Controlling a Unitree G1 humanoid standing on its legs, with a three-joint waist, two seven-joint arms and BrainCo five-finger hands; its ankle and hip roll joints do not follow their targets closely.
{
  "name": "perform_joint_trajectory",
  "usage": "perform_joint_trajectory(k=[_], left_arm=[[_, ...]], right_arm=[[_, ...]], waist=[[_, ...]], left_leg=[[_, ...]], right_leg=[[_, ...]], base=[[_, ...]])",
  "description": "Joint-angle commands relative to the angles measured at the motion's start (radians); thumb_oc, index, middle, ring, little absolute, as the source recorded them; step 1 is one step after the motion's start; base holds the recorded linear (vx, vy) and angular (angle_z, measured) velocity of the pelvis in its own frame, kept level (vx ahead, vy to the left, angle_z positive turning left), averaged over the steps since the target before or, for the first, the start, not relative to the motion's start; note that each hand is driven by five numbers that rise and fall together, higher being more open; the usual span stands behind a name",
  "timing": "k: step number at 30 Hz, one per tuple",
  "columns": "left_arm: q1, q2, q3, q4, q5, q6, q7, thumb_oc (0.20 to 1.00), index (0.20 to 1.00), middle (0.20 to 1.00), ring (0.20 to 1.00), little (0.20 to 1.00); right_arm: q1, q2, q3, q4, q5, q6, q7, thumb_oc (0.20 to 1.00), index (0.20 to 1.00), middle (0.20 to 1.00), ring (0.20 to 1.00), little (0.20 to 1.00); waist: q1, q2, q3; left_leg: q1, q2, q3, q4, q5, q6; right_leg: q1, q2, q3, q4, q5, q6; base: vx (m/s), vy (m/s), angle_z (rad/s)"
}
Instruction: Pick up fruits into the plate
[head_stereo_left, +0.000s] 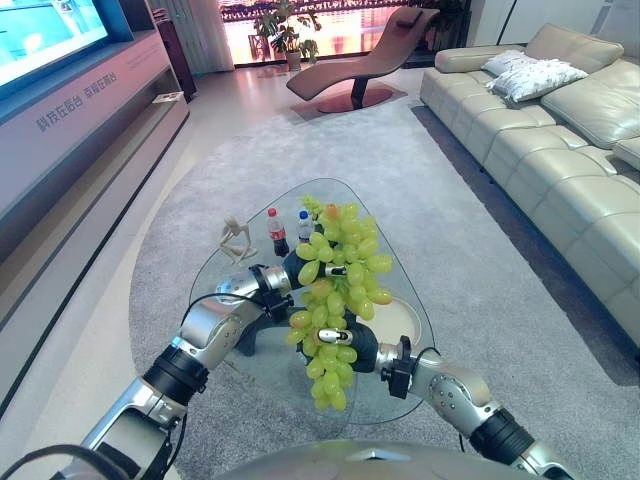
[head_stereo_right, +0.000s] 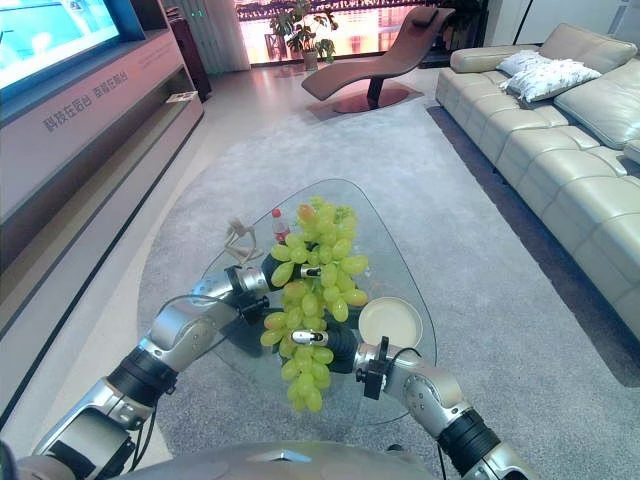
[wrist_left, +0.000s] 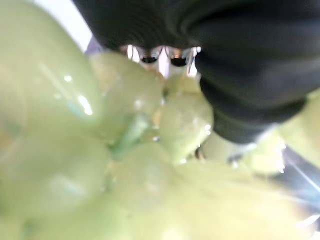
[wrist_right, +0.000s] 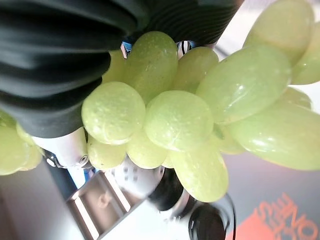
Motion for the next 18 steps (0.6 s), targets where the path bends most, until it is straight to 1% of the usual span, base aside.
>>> perform_joint_trajectory(k=[1,2,3,4,5,6,8,10,11,13,14,15,16,18], left_arm=[[-0.046,0.031,0.092,0.038,0.020,-0.047,0.025,1.000,1.000,1.000,1.000,1.000],[-0.009,0.053,0.116,0.048,0.037,-0.039,0.028,1.000,1.000,1.000,1.000,1.000],[-0.005,0.054,0.118,0.048,0.039,-0.038,0.028,1.000,1.000,1.000,1.000,1.000],[0.020,0.068,0.139,0.061,0.056,-0.032,0.028,1.000,1.000,1.000,1.000,1.000],[0.053,0.092,0.163,0.091,0.072,-0.028,0.028,1.000,1.000,1.000,1.000,1.000],[0.072,0.102,0.174,0.107,0.079,-0.022,0.031,1.000,1.000,1.000,1.000,1.000],[0.118,0.122,0.196,0.152,0.102,-0.020,0.045,1.000,1.000,1.000,1.000,1.000],[0.149,0.131,0.215,0.200,0.134,-0.019,0.050,1.000,1.000,1.000,1.000,1.000],[0.169,0.136,0.222,0.251,0.135,-0.016,0.055,1.000,1.000,1.000,1.000,1.000],[0.190,0.133,0.228,0.300,0.150,-0.011,0.063,1.000,1.000,1.000,1.000,1.000],[0.191,0.133,0.228,0.305,0.149,-0.009,0.065,1.000,1.000,1.000,1.000,1.000],[0.196,0.131,0.224,0.353,0.172,-0.009,0.075,1.000,1.000,1.000,1.000,1.000],[0.185,0.134,0.199,0.431,0.194,-0.022,0.086,1.000,1.000,1.000,1.000,1.000],[0.156,0.126,0.163,0.539,0.243,-0.047,0.099,1.000,1.000,1.000,1.000,1.000]], right_arm=[[-0.032,-0.010,-0.082,-0.021,-0.098,-0.080,-0.030,0.200,0.200,0.200,0.200,0.200],[-0.020,-0.053,-0.122,-0.020,-0.162,-0.083,-0.043,0.200,0.200,0.200,0.200,0.200],[-0.019,-0.056,-0.125,-0.020,-0.167,-0.083,-0.043,0.200,0.200,0.200,0.200,0.200],[-0.010,-0.081,-0.149,-0.016,-0.213,-0.089,-0.048,0.200,0.200,0.200,0.200,0.200],[-0.001,-0.124,-0.179,-0.001,-0.290,-0.104,-0.051,0.200,0.200,0.200,0.200,0.200],[0.003,-0.152,-0.194,0.003,-0.331,-0.108,-0.055,0.200,0.200,0.200,0.200,0.200],[0.009,-0.213,-0.221,0.022,-0.416,-0.128,-0.077,0.200,0.200,0.200,0.200,0.200],[0.010,-0.255,-0.241,0.052,-0.483,-0.149,-0.104,0.200,0.200,0.200,0.200,0.200],[0.002,-0.286,-0.252,0.080,-0.542,-0.163,-0.138,0.200,0.200,0.200,0.200,0.200],[-0.006,-0.314,-0.256,0.110,-0.617,-0.177,-0.177,0.200,0.200,0.200,0.200,0.200],[-0.008,-0.316,-0.257,0.112,-0.624,-0.176,-0.179,0.200,0.200,0.200,0.200,0.200],[-0.023,-0.340,-0.257,0.135,-0.672,-0.181,-0.210,0.200,0.200,0.200,0.200,0.200],[-0.057,-0.366,-0.242,0.171,-0.736,-0.184,-0.257,0.200,0.200,0.200,0.200,0.200],[-0.119,-0.390,-0.213,0.222,-0.790,-0.175,-0.317,0.200,0.200,0.200,0.200,0.200]], waist=[[0.005,-0.043,0.042],[0.003,-0.045,0.049],[0.003,-0.045,0.049],[0.002,-0.047,0.053],[0.001,-0.049,0.059],[0.002,-0.051,0.063],[0.006,-0.055,0.073],[0.010,-0.059,0.080],[0.015,-0.063,0.090],[0.020,-0.066,0.101],[0.020,-0.066,0.103],[0.024,-0.069,0.114],[0.029,-0.072,0.129],[0.036,-0.076,0.154]], left_leg=[[0.045,-0.057,0.072,0.008,-0.154,0.029],[0.044,-0.055,0.075,0.008,-0.152,0.028],[0.044,-0.054,0.075,0.008,-0.152,0.028],[0.044,-0.053,0.077,0.008,-0.152,0.027],[0.044,-0.050,0.081,0.008,-0.151,0.025],[0.043,-0.049,0.082,0.008,-0.150,0.024],[0.042,-0.046,0.083,0.008,-0.147,0.022],[0.040,-0.043,0.085,0.008,-0.145,0.020],[0.038,-0.041,0.086,0.008,-0.143,0.018],[0.033,-0.039,0.086,0.008,-0.141,0.017],[0.033,-0.038,0.086,0.008,-0.141,0.016],[0.029,-0.036,0.088,0.008,-0.139,0.015],[0.015,-0.033,0.088,0.008,-0.135,0.014],[-0.005,-0.030,0.086,0.010,-0.131,0.013]], right_leg=[[0.070,0.001,0.030,0.006,-0.122,0.046],[0.069,0.001,0.028,0.006,-0.121,0.046],[0.069,0.001,0.028,0.006,-0.121,0.046],[0.069,0.002,0.028,0.006,-0.121,0.045],[0.069,0.002,0.026,0.006,-0.121,0.045],[0.068,0.002,0.024,0.006,-0.120,0.046],[0.068,0.003,0.020,0.006,-0.119,0.045],[0.068,0.003,0.016,0.006,-0.119,0.044],[0.067,0.003,0.014,0.006,-0.119,0.044],[0.063,0.003,0.012,0.006,-0.118,0.045],[0.062,0.003,0.012,0.006,-0.118,0.045],[0.058,0.003,0.010,0.006,-0.117,0.046],[0.044,0.003,0.011,0.008,-0.115,0.047],[0.022,0.005,0.015,0.013,-0.113,0.048]], base=[[0.00,0.000,0.00],[0.00,0.000,0.00],[0.00,0.000,0.00],[0.00,0.000,0.00],[0.04,-0.036,0.00],[0.03,-0.040,-0.01],[0.03,-0.039,-0.02],[0.04,-0.048,0.00],[0.03,-0.054,0.01],[0.01,-0.050,0.01],[0.00,-0.051,0.01],[-0.05,-0.067,0.01],[-0.09,-0.091,0.01],[-0.12,-0.086,0.01]])
